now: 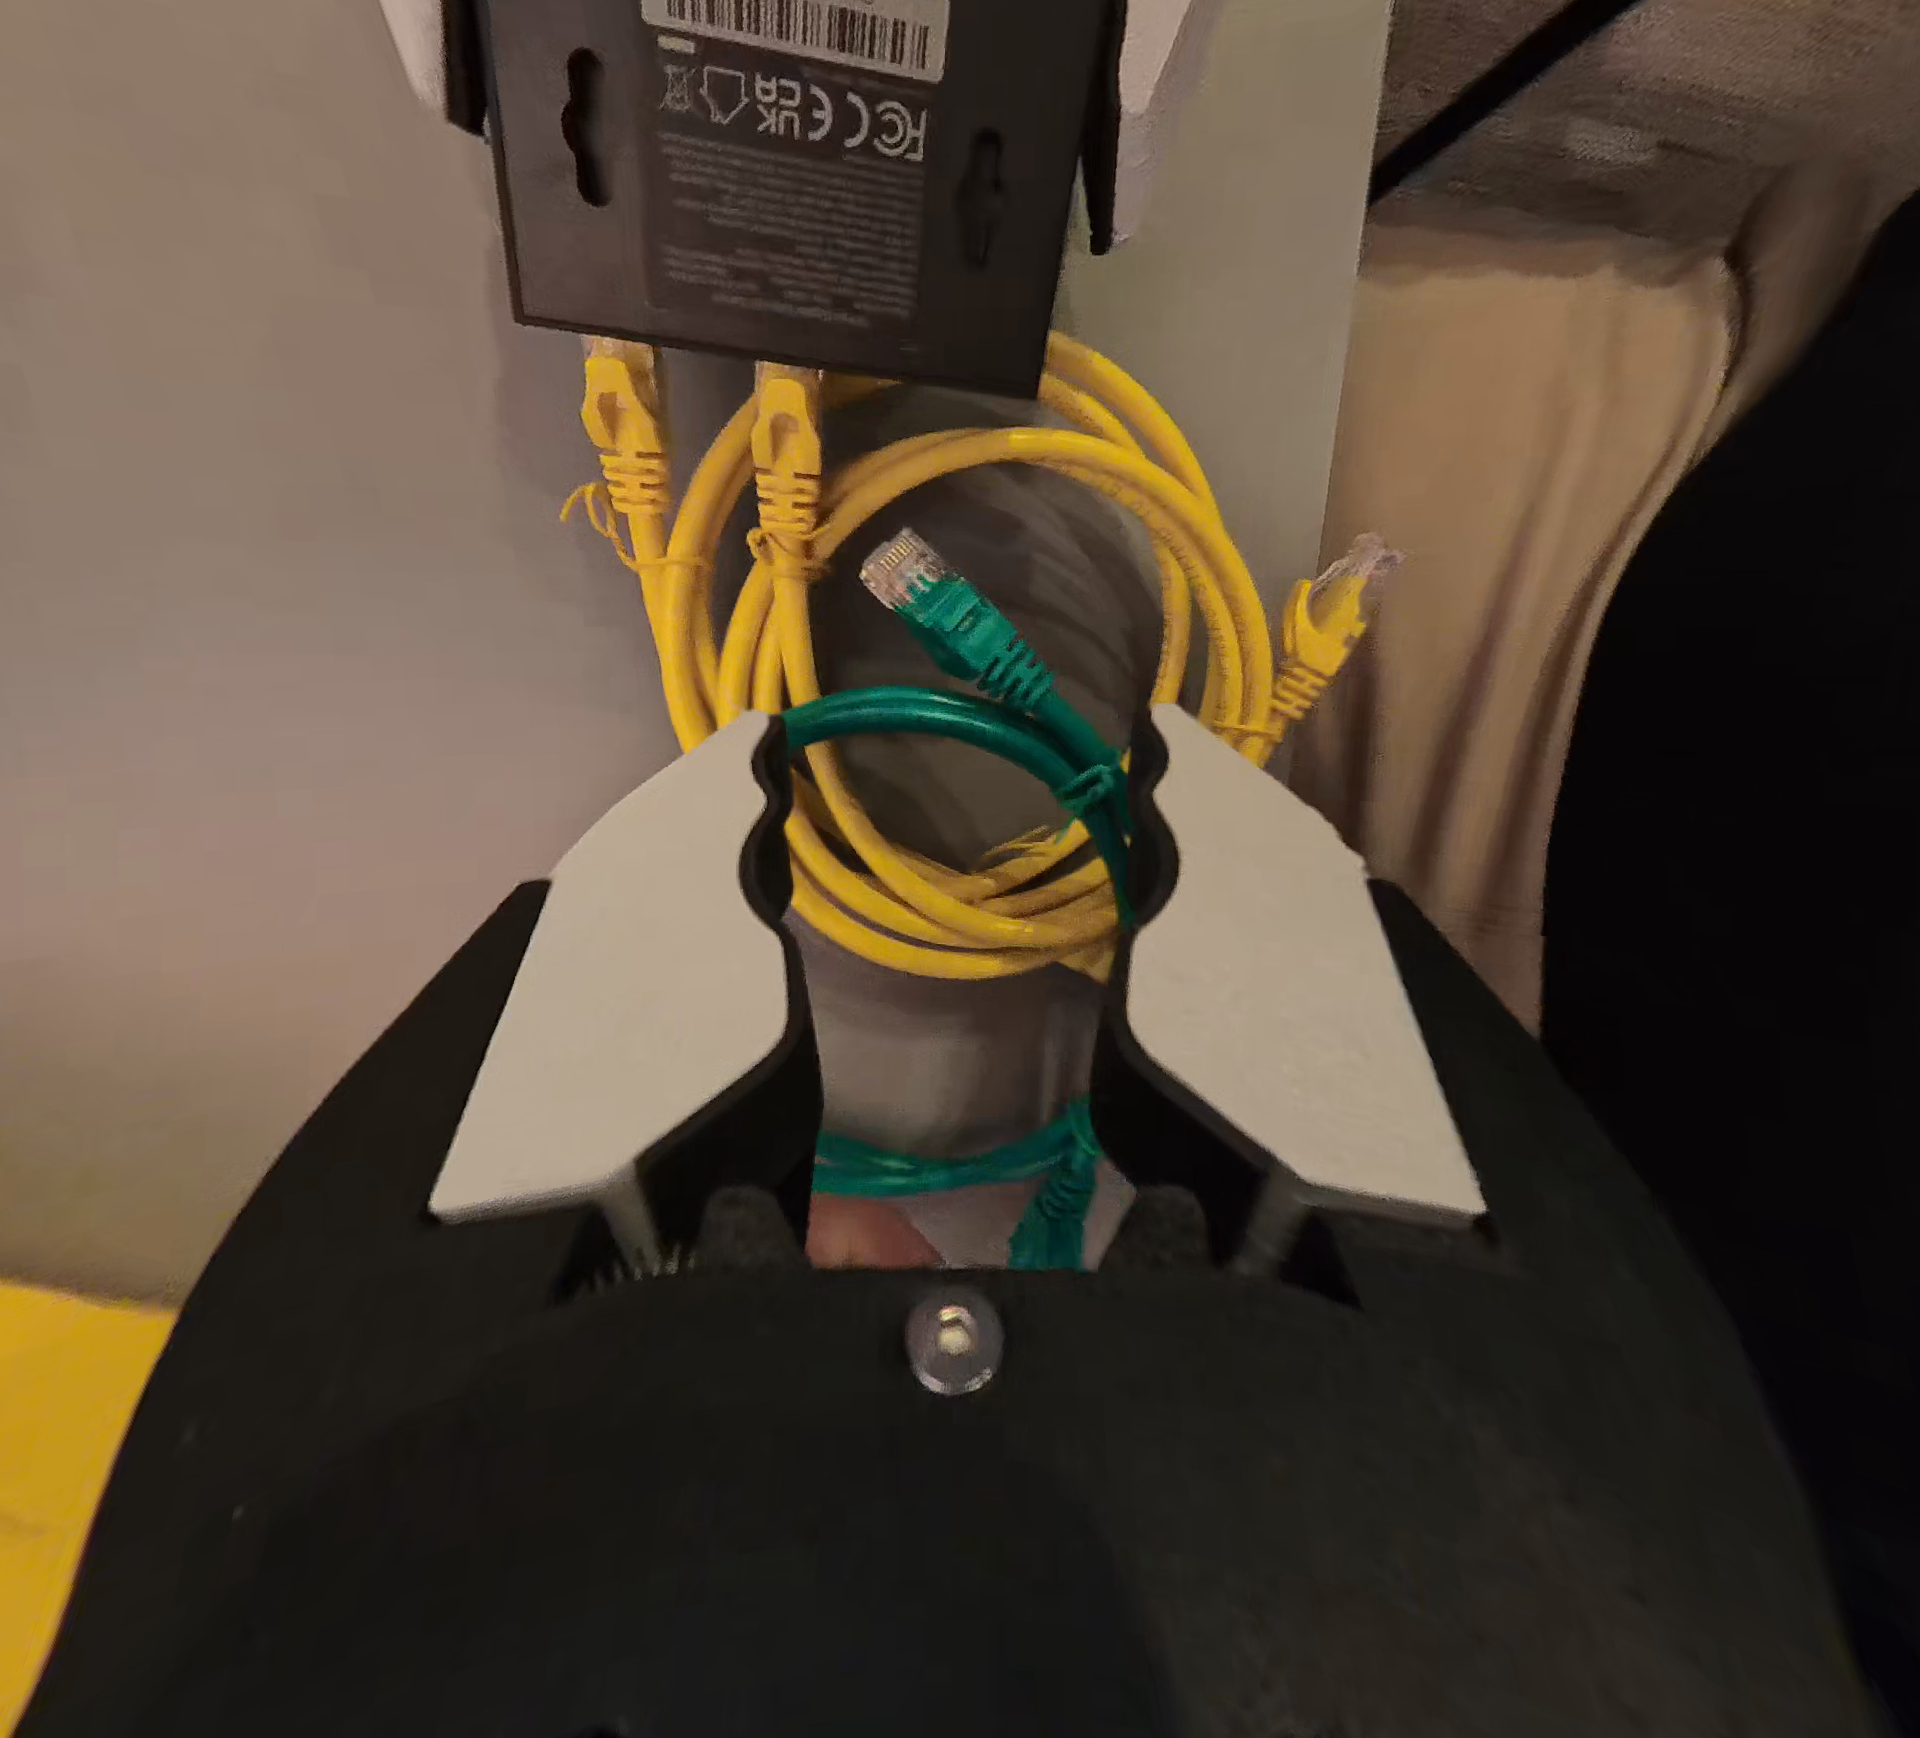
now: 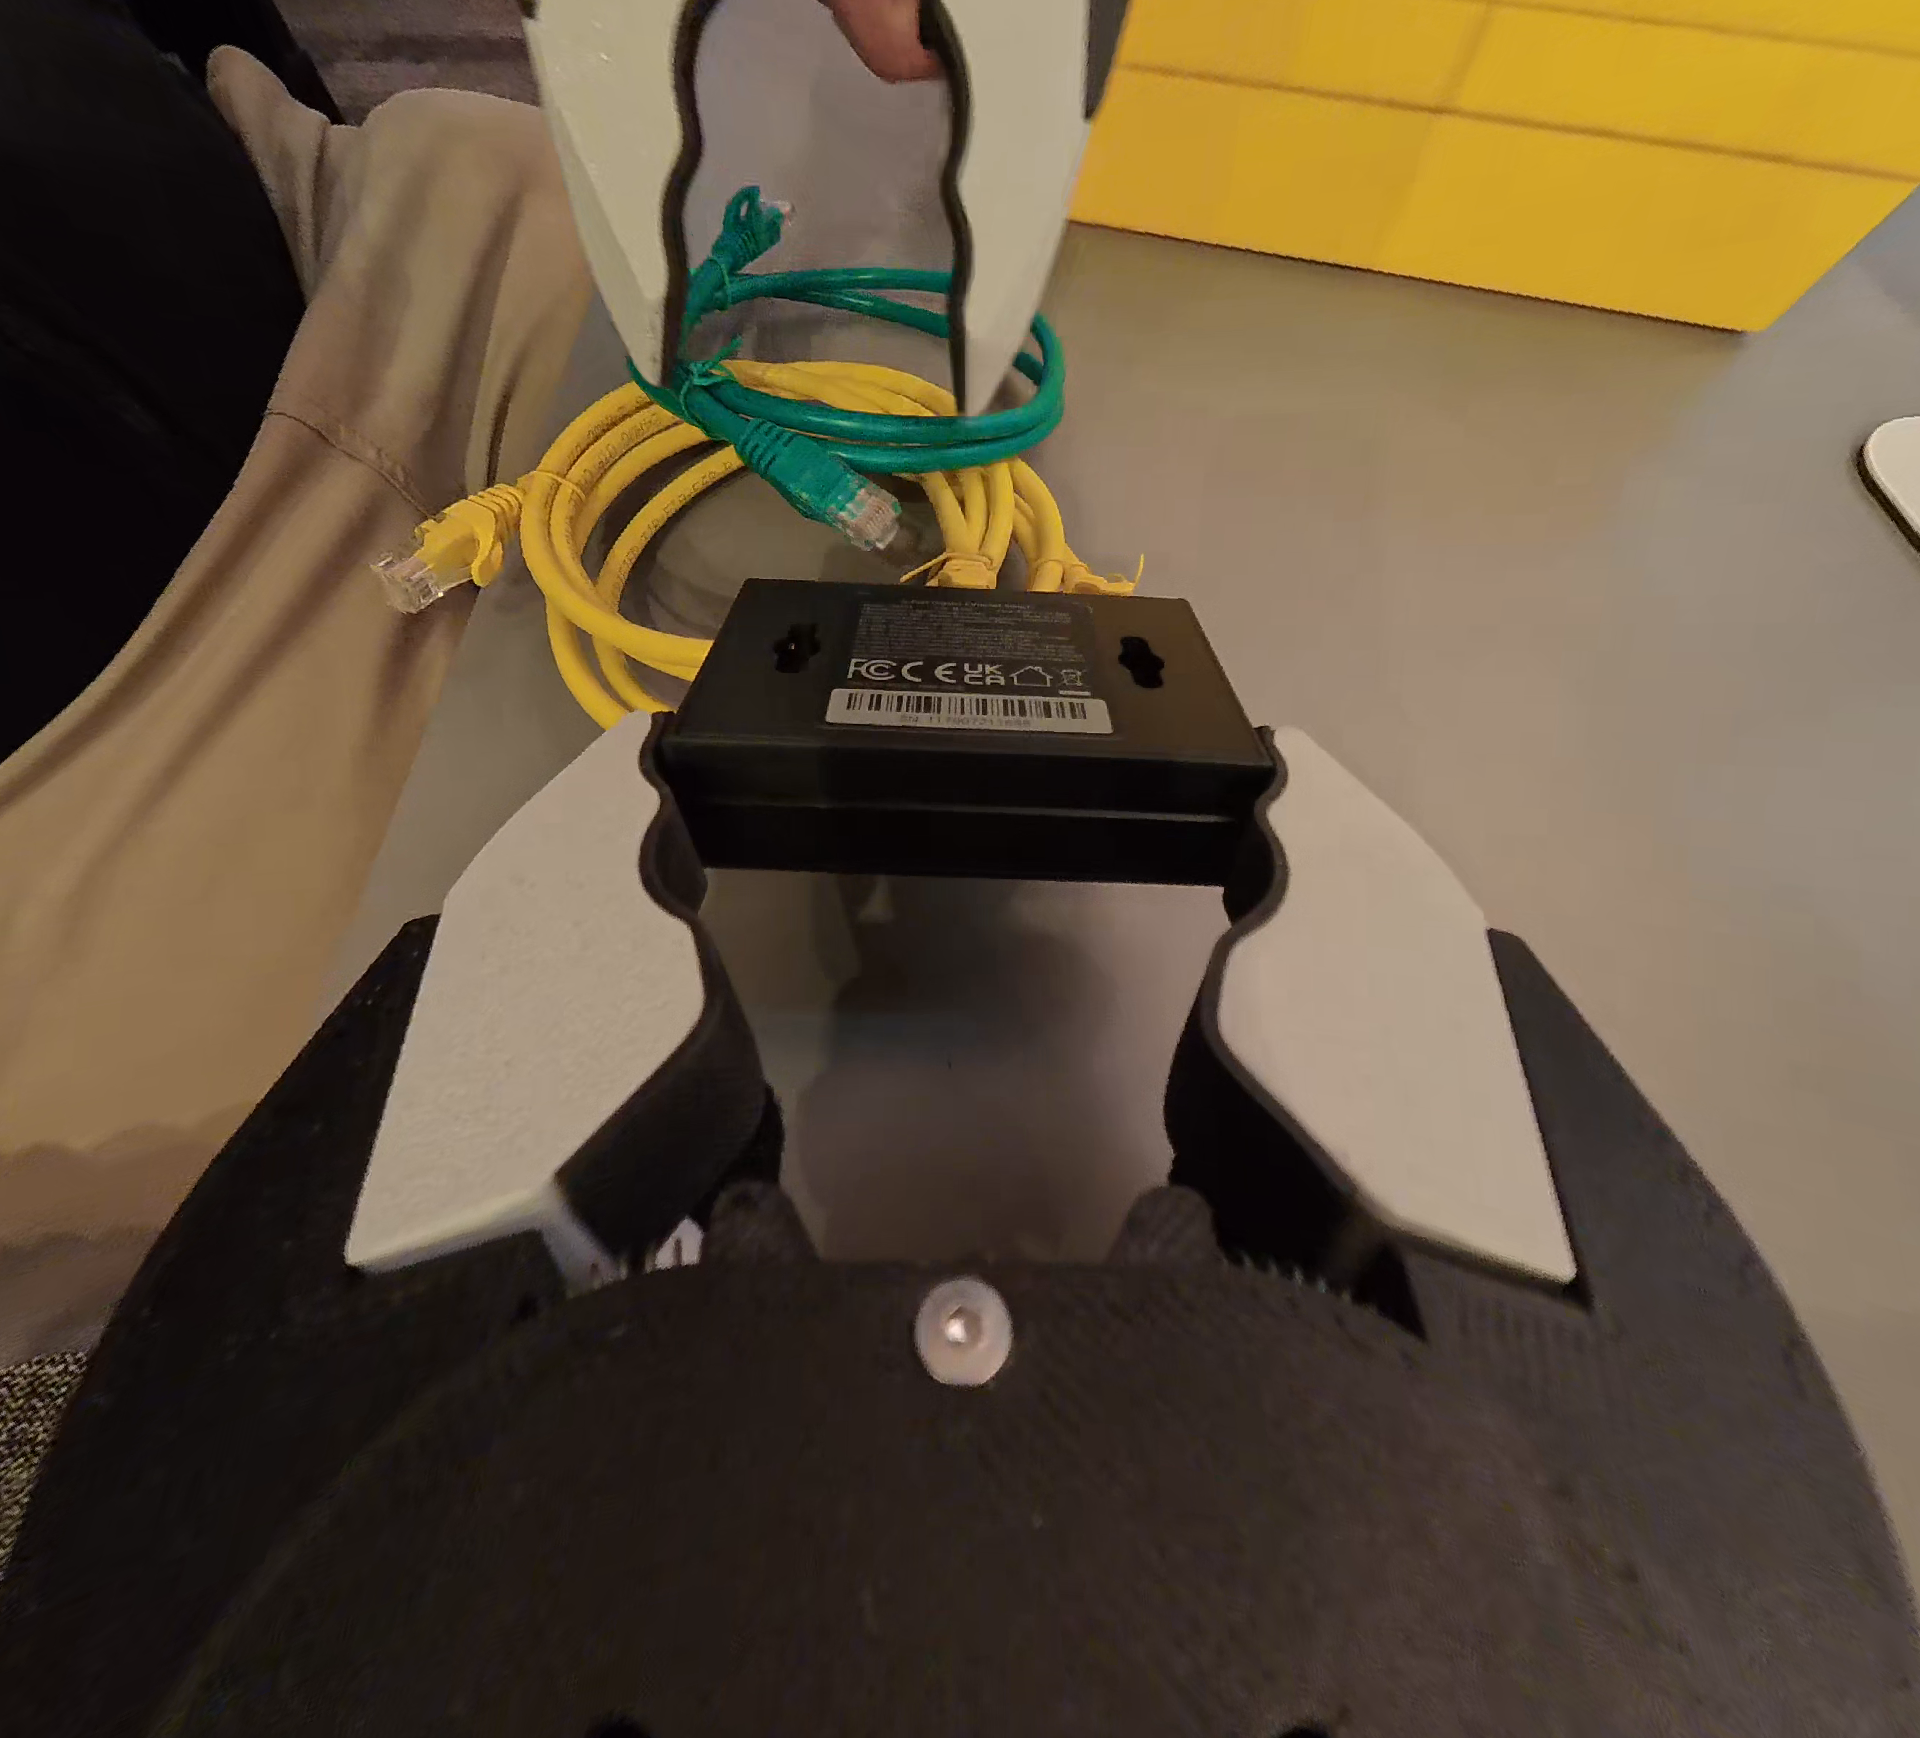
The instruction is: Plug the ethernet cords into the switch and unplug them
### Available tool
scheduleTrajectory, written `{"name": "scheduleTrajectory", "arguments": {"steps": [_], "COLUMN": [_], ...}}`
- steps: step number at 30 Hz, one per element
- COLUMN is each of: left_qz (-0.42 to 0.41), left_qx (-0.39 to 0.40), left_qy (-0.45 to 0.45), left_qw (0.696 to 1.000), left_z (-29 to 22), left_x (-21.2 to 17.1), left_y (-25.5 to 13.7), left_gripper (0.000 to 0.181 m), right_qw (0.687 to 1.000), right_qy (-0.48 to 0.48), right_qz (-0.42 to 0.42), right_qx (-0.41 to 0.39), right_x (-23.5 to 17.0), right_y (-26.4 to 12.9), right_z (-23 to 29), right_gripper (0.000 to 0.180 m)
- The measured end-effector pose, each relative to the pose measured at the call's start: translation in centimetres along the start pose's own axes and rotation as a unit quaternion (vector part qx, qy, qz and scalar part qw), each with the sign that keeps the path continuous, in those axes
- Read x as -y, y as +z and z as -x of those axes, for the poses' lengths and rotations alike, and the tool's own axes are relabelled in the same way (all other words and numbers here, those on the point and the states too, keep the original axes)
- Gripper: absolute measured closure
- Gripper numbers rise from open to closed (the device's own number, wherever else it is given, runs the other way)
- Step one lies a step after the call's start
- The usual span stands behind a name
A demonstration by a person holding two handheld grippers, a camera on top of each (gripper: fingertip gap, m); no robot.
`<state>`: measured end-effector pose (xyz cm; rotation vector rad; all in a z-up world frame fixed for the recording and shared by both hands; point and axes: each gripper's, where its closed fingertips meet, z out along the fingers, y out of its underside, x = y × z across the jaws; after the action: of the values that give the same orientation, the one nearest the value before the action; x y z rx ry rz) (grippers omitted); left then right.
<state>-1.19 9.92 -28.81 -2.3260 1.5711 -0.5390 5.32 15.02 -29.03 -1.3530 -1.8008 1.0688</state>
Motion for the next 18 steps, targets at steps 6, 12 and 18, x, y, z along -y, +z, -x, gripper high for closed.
{"name": "scheduleTrajectory", "arguments": {"steps": [6,12,18], "left_qz": [0.073,0.025,-0.232], "left_qx": [0.047,0.102,0.122], "left_qy": [-0.017,-0.022,-0.085], "left_qw": [0.996,0.994,0.961], "left_z": [-3.4,-2.3,1.5], "left_x": [-2.7,-2.0,4.0], "left_y": [1.3,0.5,-8.4], "left_gripper": [0.13,0.171,0.171], "right_qw": [1.0,1.0,1.0], "right_qy": [0.0,-0.002,0.0], "right_qz": [-0.004,-0.01,-0.01], "right_qx": [0.001,0.001,0.001], "right_x": [0.1,0.2,0.2], "right_y": [-0.1,-0.2,-0.2], "right_z": [0.0,0.1,0.0], "right_gripper": [0.08,0.08,0.08]}}
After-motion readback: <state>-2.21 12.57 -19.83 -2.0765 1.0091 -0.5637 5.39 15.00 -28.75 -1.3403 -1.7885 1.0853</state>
